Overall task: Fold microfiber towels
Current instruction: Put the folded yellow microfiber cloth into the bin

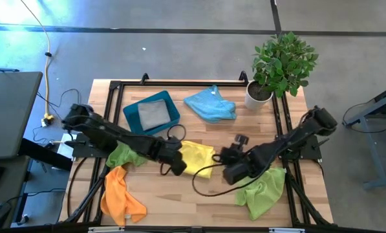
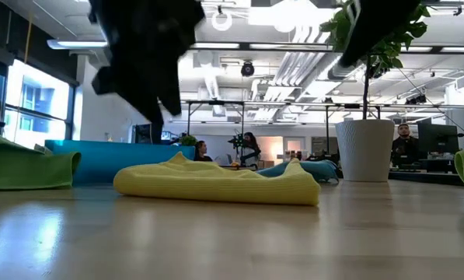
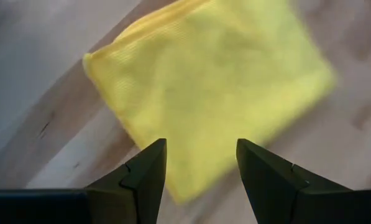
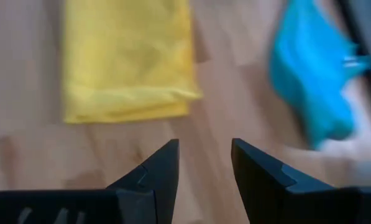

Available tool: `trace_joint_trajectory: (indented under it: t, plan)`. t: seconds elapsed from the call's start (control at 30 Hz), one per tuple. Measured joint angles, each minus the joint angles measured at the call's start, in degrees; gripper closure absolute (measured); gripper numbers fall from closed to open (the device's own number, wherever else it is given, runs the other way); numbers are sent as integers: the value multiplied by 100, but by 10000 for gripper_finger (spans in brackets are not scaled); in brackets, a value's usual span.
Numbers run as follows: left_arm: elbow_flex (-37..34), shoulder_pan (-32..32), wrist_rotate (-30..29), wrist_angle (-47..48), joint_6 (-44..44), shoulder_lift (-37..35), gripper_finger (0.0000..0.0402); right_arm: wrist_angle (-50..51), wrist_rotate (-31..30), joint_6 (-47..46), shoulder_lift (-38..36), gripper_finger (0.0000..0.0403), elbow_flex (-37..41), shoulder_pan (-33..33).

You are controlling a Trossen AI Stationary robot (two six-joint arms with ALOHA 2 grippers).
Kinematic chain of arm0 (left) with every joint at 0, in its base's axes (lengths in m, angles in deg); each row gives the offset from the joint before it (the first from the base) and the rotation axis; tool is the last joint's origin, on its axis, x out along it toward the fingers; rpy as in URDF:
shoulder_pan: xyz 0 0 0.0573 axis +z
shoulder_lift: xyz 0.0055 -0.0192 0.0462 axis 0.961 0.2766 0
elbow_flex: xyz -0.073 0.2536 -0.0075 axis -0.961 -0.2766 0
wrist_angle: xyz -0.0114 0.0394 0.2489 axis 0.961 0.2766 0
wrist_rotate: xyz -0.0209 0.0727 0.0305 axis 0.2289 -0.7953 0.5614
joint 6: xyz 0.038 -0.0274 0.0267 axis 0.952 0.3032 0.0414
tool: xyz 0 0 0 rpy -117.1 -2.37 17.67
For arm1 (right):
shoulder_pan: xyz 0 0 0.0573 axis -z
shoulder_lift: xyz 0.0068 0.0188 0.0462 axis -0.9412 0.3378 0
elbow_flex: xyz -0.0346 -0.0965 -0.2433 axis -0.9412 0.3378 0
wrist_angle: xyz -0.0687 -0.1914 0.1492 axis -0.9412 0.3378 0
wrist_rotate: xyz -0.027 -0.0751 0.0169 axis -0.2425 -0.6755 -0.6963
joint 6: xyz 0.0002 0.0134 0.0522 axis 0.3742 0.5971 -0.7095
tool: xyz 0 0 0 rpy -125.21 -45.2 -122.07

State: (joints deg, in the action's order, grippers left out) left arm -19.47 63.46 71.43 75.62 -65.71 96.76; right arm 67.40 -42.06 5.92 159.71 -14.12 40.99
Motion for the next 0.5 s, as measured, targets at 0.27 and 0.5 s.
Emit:
trace_joint_trajectory:
  t: [0.27, 0.5]
  plan:
    - [-2, 652, 213, -336, -377, 739, 217, 510, -376, 255, -1120, 264, 499, -182]
    - [-12, 790, 220, -239, -653, 809, 218, -1300, -86, -102, -2592, 264, 2484, -252]
